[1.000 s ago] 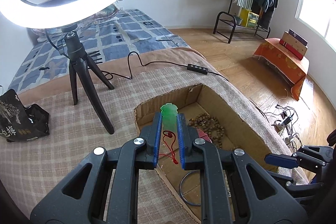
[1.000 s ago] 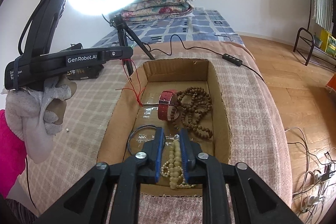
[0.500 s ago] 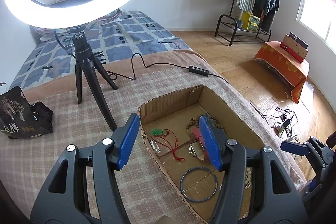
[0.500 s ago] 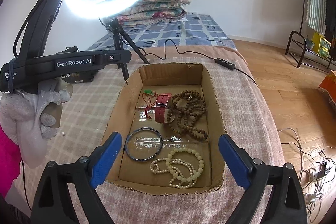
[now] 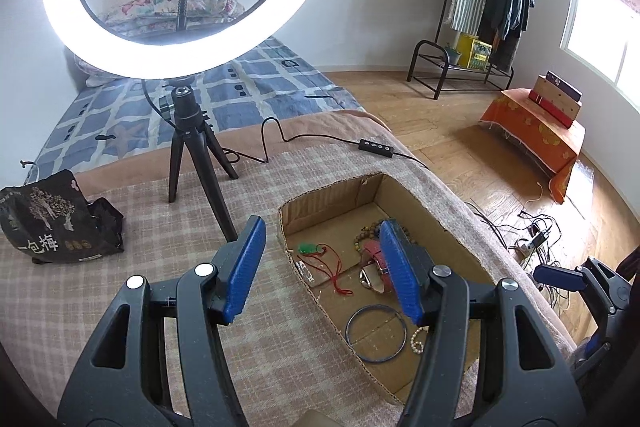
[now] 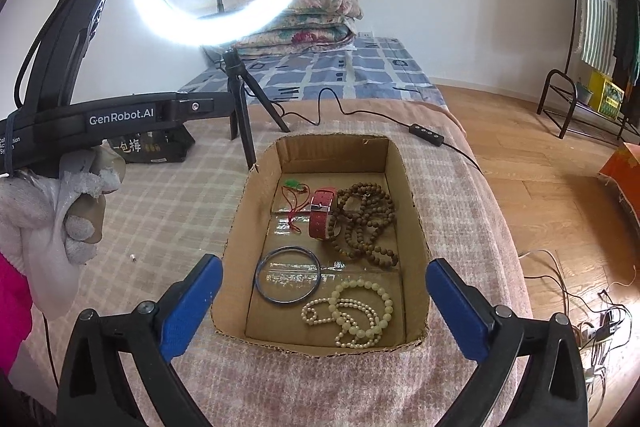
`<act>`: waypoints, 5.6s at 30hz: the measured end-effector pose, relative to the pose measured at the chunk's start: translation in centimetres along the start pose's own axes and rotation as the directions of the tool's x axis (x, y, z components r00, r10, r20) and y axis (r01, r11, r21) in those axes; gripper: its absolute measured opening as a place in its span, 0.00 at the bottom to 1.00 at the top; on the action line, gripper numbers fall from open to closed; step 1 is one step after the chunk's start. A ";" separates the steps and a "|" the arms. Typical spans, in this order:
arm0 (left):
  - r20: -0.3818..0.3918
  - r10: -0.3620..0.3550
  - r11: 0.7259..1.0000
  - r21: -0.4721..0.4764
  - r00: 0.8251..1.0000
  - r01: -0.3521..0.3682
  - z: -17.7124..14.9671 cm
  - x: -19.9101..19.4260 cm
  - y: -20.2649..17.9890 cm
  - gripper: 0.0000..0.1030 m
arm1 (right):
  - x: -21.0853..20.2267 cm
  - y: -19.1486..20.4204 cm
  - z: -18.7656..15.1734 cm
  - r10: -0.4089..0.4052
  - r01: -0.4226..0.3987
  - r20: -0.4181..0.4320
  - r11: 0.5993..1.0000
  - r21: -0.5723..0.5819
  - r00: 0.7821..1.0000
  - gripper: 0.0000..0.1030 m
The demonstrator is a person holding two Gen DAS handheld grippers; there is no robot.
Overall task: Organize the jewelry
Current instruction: 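Withdraw both tools from the box toward the pearl stud earring, then lower the right tool onto the pearl stud earring and close it, then carry the pearl earring in the right tool over the box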
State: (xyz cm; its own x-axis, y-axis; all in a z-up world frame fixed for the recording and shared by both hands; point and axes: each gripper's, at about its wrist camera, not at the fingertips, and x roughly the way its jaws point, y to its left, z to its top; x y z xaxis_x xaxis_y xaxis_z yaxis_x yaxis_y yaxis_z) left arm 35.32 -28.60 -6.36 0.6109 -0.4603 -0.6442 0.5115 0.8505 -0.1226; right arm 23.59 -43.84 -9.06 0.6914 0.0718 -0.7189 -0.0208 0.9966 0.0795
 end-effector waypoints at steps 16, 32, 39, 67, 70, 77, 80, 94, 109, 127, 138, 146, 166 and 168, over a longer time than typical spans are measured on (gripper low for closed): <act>0.077 0.058 0.998 -0.014 0.995 -0.057 -1.3 -10.4 4.2 0.59 | -4.6 4.1 0.7 -0.008 0.009 0.092 1.000 -0.014 0.996 1.00; 0.079 0.201 0.976 -0.097 0.976 -0.193 -8.8 -21.3 14.3 0.59 | -4.4 11.1 0.7 0.104 -0.095 0.092 0.990 -0.099 0.990 1.00; 0.039 0.256 0.959 -0.138 0.966 -0.248 -13.7 -23.4 18.1 0.59 | -2.5 13.5 0.4 0.168 -0.161 0.059 0.982 -0.102 0.984 0.99; -0.175 0.132 0.969 -0.185 0.976 -0.165 -26.3 -16.4 21.0 0.32 | 8.9 24.1 -3.3 0.301 -0.353 -0.195 0.863 -0.361 0.934 0.55; -0.186 0.132 0.970 -0.177 0.974 -0.166 -26.5 -15.5 21.2 0.32 | 10.4 24.5 -3.5 0.292 -0.356 -0.220 0.859 -0.369 0.931 0.49; -0.215 0.135 0.971 -0.167 0.967 -0.172 -26.9 -13.4 21.8 0.26 | 12.8 24.7 -3.6 0.297 -0.378 -0.260 0.851 -0.364 0.919 0.41; -0.223 0.131 0.972 -0.162 0.966 -0.169 -27.1 -12.8 21.8 0.26 | 13.5 24.7 -3.6 0.292 -0.380 -0.272 0.848 -0.370 0.917 0.41; -0.232 0.132 0.978 -0.128 0.964 -0.165 -27.6 -11.6 21.4 0.18 | 15.9 25.1 -3.6 0.274 -0.374 -0.298 0.855 -0.359 0.914 0.31; -0.229 0.133 0.979 -0.124 0.964 -0.164 -27.7 -11.6 21.3 0.10 | 16.3 26.4 -3.9 0.230 -0.341 -0.296 0.845 -0.411 0.927 0.16; -0.204 0.142 0.973 -0.153 0.969 -0.175 -27.4 -12.8 21.3 0.06 | 14.5 26.1 -3.2 0.254 -0.337 -0.254 0.863 -0.376 0.933 0.06; -0.162 0.144 0.971 -0.167 0.976 -0.171 -26.1 -14.6 20.6 0.06 | 10.3 24.1 -2.4 0.281 -0.330 -0.184 0.876 -0.351 0.942 0.06; -0.125 0.131 0.977 -0.151 0.983 -0.149 -24.7 -15.6 18.9 0.06 | 6.2 21.6 -2.0 0.286 -0.312 -0.127 0.891 -0.328 0.950 0.06; -0.030 0.011 0.997 -0.076 0.999 -0.013 -18.1 -13.2 11.1 0.06 | -1.8 9.3 -2.3 0.167 -0.165 -0.004 0.968 -0.187 0.986 0.06; -0.023 -0.003 0.998 -0.068 1.000 0.001 -17.2 -12.8 10.3 0.06 | -2.1 8.0 -2.2 0.153 -0.150 0.004 0.974 -0.170 0.988 0.06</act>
State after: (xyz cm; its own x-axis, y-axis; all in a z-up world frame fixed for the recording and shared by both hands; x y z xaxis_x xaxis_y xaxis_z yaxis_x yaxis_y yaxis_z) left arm 22.36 -9.62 -12.41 0.5958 -0.4566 -0.6607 0.4700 0.8653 -0.1742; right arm 20.33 -35.91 -8.42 0.6828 0.2231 -0.6957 -0.2467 0.9667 0.0679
